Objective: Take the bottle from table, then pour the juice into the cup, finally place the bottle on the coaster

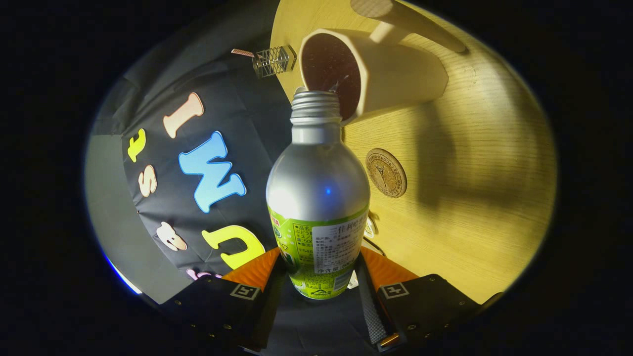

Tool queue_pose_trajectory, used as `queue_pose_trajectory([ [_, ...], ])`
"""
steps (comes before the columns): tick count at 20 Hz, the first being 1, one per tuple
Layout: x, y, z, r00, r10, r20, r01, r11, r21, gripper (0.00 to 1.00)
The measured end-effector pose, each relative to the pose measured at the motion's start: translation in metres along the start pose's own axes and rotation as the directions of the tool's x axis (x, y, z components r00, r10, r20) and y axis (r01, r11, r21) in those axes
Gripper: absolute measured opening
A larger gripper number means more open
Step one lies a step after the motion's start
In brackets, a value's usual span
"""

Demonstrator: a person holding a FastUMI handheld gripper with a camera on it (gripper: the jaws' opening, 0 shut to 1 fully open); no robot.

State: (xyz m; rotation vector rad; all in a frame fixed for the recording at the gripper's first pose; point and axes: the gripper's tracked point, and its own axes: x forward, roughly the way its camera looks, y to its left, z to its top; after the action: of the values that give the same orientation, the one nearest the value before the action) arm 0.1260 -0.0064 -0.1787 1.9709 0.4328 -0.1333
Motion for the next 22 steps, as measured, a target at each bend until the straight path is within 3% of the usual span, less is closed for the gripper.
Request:
queue_pose_trajectory([
  [22,-0.005,0.035,-0.008,0.997,0.069,-0.02,-0.065,0.986,0.156,0.73],
])
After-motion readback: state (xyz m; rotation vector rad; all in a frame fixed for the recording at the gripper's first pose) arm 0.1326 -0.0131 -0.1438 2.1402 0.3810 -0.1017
